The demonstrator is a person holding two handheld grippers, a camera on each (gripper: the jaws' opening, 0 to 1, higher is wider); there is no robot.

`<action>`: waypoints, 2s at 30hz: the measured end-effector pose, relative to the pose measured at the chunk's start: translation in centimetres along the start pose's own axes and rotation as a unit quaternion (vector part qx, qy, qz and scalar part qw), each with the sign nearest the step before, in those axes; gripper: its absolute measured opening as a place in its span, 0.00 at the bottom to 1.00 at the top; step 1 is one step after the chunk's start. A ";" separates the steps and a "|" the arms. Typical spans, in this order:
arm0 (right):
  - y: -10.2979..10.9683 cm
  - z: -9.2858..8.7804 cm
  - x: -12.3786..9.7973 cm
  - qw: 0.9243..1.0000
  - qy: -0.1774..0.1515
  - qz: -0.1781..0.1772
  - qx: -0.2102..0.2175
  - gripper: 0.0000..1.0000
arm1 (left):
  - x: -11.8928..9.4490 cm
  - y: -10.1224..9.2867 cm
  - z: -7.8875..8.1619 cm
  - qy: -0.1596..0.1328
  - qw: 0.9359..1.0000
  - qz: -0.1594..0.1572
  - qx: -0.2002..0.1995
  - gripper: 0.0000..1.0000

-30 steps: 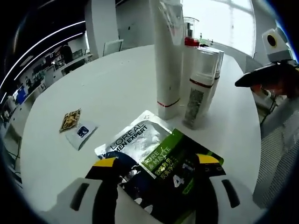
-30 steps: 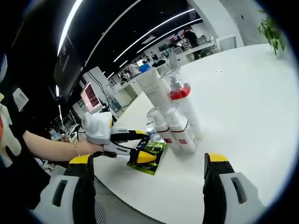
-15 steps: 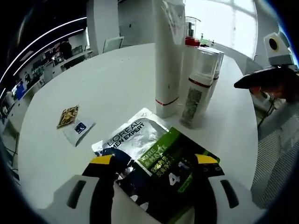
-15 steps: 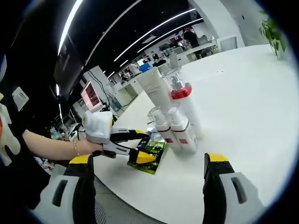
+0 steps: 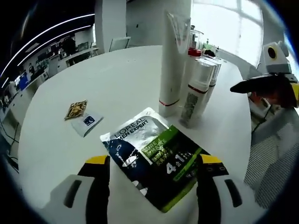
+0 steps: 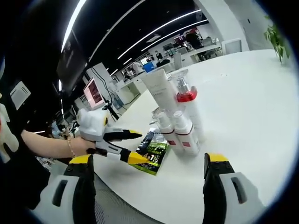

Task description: Arrange the skincare products in the storage area until every visible bottle or jar stands upright without overlapping.

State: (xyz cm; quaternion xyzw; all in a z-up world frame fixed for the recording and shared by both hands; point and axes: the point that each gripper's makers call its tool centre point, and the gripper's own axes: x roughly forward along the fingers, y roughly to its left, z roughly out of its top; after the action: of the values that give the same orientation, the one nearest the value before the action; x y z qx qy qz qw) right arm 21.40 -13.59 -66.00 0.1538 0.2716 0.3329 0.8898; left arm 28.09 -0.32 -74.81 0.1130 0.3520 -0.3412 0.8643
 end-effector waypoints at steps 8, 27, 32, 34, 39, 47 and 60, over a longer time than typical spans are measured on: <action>0.6 0.0 -0.4 1.000 0.004 0.007 -0.015 0.98 | -2.1 -0.5 -0.8 -0.006 1.000 -0.001 -0.030 0.82; 2.4 -0.3 -0.8 0.999 0.010 0.029 -0.032 1.00 | -7.1 -1.4 -3.0 -0.021 0.995 0.004 -0.095 0.99; 2.7 -0.6 -0.9 0.999 0.014 0.034 -0.035 1.00 | -8.3 -1.2 -3.5 -0.027 0.994 0.008 -0.106 0.99; 2.9 -0.6 -0.9 0.999 0.014 0.035 -0.034 1.00 | -8.9 -1.3 -3.6 -0.033 0.993 0.008 -0.111 0.99; 3.4 -0.5 -1.1 0.998 0.010 0.043 -0.034 1.00 | -10.5 -1.7 -4.4 -0.037 0.992 0.012 -0.124 0.99; 4.0 -0.4 -1.3 0.998 0.009 0.046 -0.045 1.00 | -11.9 -0.9 -3.5 -0.053 0.991 0.031 -0.122 0.99; 4.3 -0.3 -1.3 0.997 0.004 0.050 -0.053 1.00 | -12.8 -0.8 -4.7 -0.044 0.988 0.044 -0.141 0.99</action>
State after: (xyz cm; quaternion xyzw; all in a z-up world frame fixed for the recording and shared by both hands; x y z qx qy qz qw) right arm 18.21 -11.36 -63.78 0.1182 0.2488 0.3916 0.8779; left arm 18.36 7.69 -69.42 -0.0098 0.3524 -0.2540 0.9007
